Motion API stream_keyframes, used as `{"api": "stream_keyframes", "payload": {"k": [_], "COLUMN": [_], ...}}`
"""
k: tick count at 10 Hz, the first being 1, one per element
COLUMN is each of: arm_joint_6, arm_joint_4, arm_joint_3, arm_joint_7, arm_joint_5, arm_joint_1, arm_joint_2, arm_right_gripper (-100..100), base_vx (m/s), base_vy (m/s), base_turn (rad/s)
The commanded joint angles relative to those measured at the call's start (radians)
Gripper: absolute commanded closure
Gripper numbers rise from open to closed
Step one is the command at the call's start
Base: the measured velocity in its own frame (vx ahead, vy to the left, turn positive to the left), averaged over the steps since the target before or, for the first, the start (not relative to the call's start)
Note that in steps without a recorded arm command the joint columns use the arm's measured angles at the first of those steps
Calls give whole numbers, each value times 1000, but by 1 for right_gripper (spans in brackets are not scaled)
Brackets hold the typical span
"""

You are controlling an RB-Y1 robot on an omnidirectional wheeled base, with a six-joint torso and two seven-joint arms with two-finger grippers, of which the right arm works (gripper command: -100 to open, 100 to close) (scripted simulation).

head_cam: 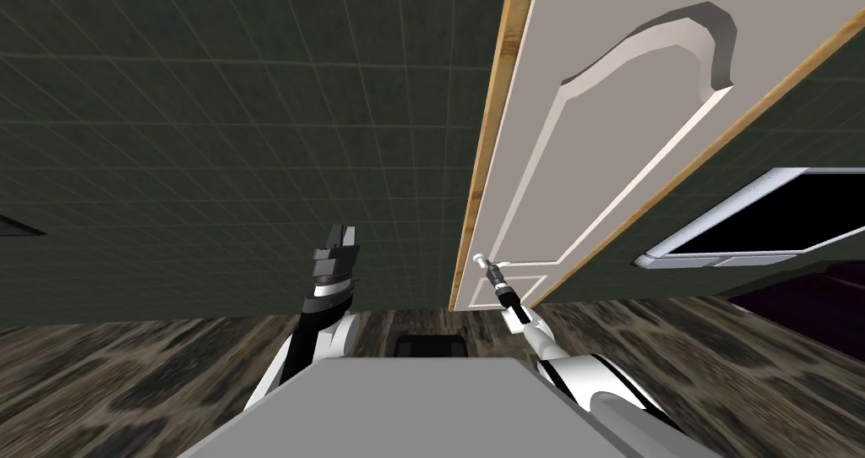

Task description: Pull the door open

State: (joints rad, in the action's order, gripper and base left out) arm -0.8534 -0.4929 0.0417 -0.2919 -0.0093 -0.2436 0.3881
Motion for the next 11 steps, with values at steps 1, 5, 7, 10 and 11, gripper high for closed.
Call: {"api": "stream_keyframes", "payload": {"k": [1,5,7,10,11], "arm_joint_6": [0,-22,-29,-85,-104], "arm_joint_4": [0,4,5,10,11], "arm_joint_3": [1,11,15,40,48], "arm_joint_7": [2,-22,-29,-81,-99], "arm_joint_5": [1,7,9,21,25], "arm_joint_1": [1,17,21,54,66], "arm_joint_2": [-1,19,26,70,86], "arm_right_gripper": [100,100,100,100,100], "base_vx": [-17,-27,-139,-170,-185], "base_vy": [-1,-2,-20,-72,-86], "base_turn": [2,40,76,155,172]}}
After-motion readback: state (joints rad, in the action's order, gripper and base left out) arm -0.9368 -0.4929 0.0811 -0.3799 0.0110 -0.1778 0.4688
